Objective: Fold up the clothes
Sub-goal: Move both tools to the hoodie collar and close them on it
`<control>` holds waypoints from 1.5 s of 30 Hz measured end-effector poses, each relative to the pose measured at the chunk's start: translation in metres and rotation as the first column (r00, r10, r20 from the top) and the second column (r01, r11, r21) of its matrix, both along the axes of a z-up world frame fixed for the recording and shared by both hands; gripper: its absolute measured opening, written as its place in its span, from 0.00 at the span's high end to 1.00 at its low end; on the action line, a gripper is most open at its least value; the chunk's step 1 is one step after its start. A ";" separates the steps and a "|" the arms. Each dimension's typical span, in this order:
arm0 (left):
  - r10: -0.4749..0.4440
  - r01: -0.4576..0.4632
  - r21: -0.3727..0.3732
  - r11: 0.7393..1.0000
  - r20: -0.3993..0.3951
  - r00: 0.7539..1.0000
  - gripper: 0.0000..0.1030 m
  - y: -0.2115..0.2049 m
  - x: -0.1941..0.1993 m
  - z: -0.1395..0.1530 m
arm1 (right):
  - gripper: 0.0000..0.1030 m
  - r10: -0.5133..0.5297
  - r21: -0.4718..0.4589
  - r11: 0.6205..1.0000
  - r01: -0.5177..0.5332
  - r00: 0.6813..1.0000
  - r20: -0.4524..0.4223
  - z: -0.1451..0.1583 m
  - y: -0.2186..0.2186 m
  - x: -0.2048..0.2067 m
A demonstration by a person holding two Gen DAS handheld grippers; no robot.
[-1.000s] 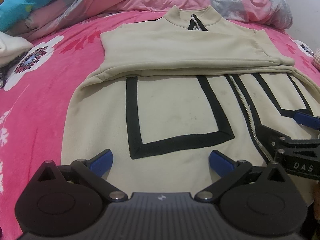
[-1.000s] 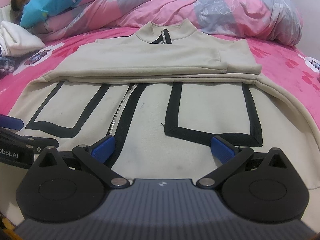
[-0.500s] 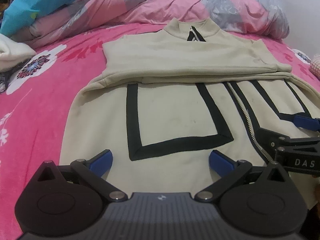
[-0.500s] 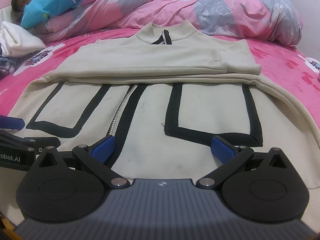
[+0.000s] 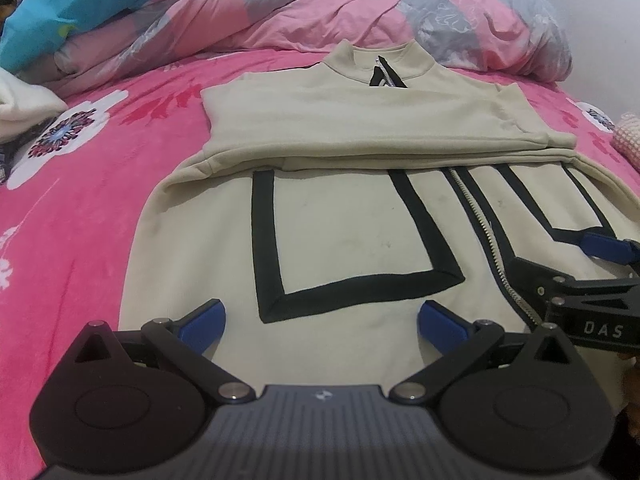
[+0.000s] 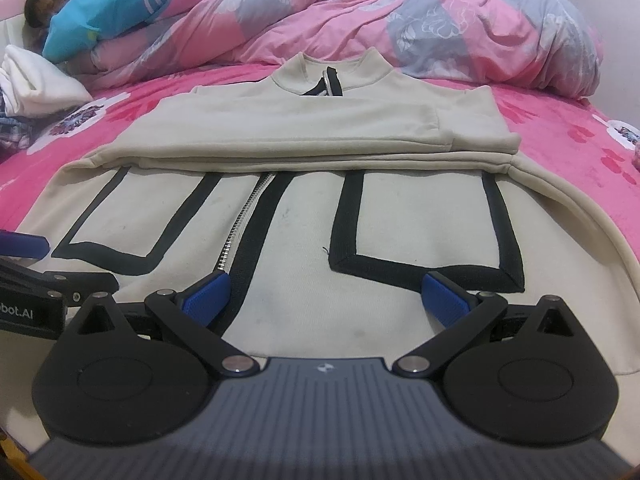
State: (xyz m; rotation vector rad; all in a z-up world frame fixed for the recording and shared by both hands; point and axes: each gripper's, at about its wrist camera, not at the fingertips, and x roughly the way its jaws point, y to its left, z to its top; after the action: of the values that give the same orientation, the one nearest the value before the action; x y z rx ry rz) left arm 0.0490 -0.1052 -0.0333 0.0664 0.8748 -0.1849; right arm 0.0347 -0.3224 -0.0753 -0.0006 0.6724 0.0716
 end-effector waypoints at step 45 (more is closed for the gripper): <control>-0.076 0.106 -0.229 0.968 0.136 0.988 0.87 -0.079 0.386 0.016 | 0.85 0.089 0.288 0.957 -0.044 0.986 -0.142 0.049 -0.077 0.408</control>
State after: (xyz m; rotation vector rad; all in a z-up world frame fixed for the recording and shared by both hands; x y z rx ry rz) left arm 0.4354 -0.1839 -0.0174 -0.1025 0.7185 -0.3662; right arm 0.4427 -0.3996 -0.0260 0.2615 0.8121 0.2350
